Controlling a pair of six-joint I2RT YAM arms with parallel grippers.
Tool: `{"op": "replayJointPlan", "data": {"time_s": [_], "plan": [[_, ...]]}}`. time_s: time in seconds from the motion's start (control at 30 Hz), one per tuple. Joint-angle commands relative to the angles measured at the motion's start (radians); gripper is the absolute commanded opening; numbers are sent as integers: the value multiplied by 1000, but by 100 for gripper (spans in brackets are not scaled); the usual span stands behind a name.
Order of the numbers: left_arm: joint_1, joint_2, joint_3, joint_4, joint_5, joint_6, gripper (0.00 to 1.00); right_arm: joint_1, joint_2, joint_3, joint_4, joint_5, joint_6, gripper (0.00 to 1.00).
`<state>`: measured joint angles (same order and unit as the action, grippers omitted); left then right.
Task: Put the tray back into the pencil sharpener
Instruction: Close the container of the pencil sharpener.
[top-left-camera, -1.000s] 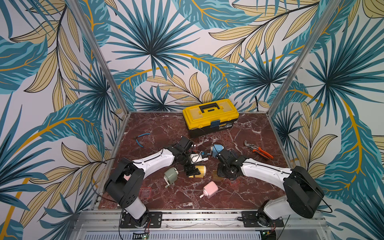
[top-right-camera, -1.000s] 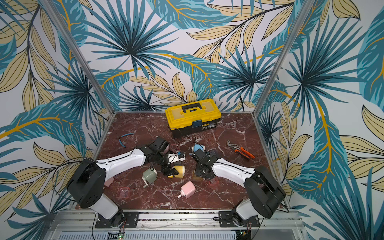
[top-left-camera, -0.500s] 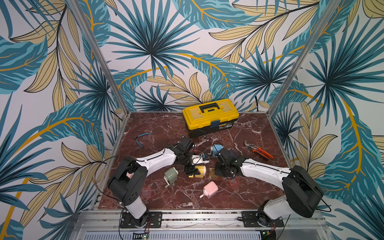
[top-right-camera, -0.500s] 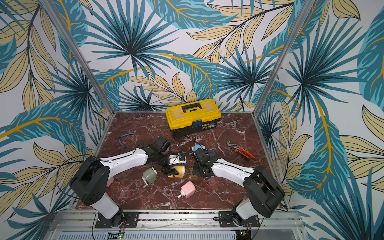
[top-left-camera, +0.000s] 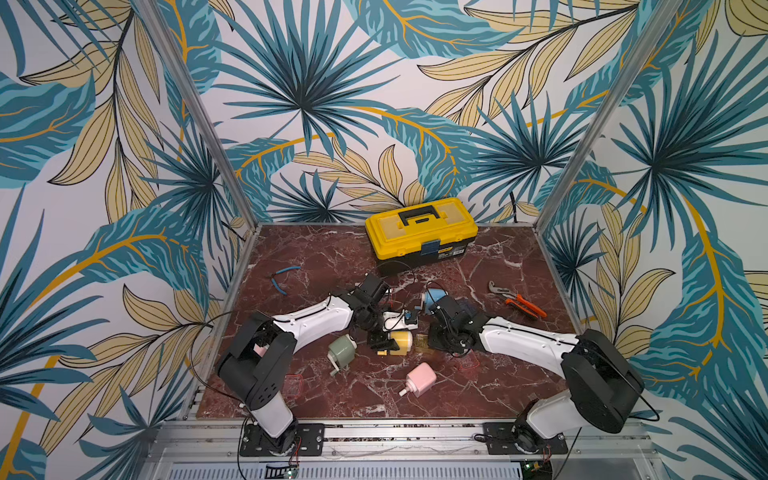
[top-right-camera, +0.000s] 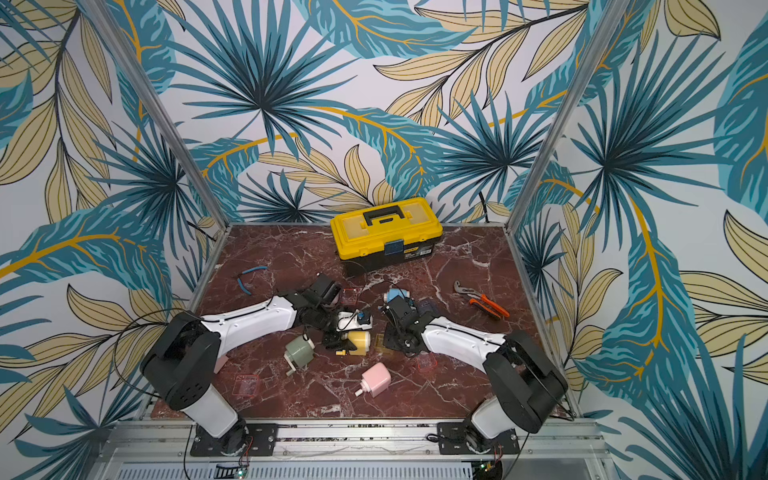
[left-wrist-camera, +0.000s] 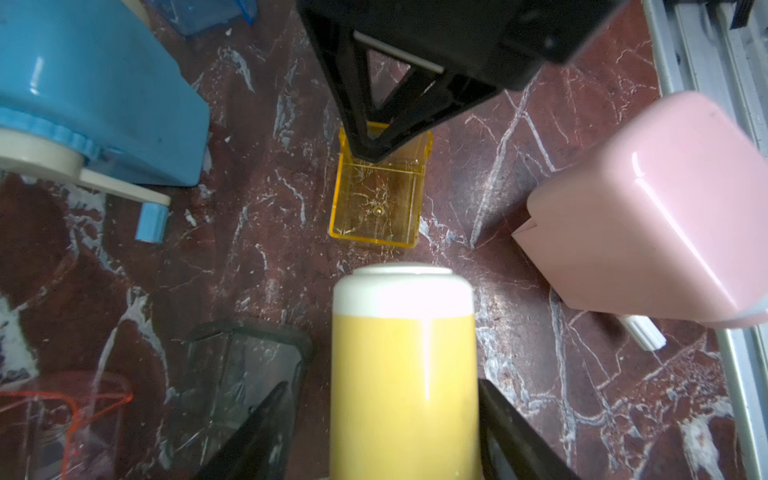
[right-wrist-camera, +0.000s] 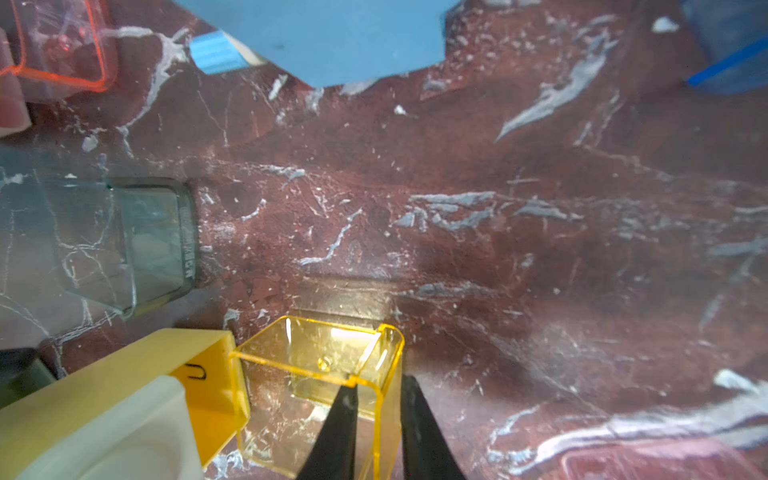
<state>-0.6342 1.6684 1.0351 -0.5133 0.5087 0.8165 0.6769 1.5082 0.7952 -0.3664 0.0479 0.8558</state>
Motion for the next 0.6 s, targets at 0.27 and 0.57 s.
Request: {"op": "replayJointPlan", "data": {"time_s": [0.27, 0.57], "plan": [[-2, 18, 9, -24, -18, 35, 57, 1, -25, -42, 17, 10, 9, 22], [22, 8, 6, -24, -65, 44, 46, 3, 38, 5, 57, -27, -16, 21]]}}
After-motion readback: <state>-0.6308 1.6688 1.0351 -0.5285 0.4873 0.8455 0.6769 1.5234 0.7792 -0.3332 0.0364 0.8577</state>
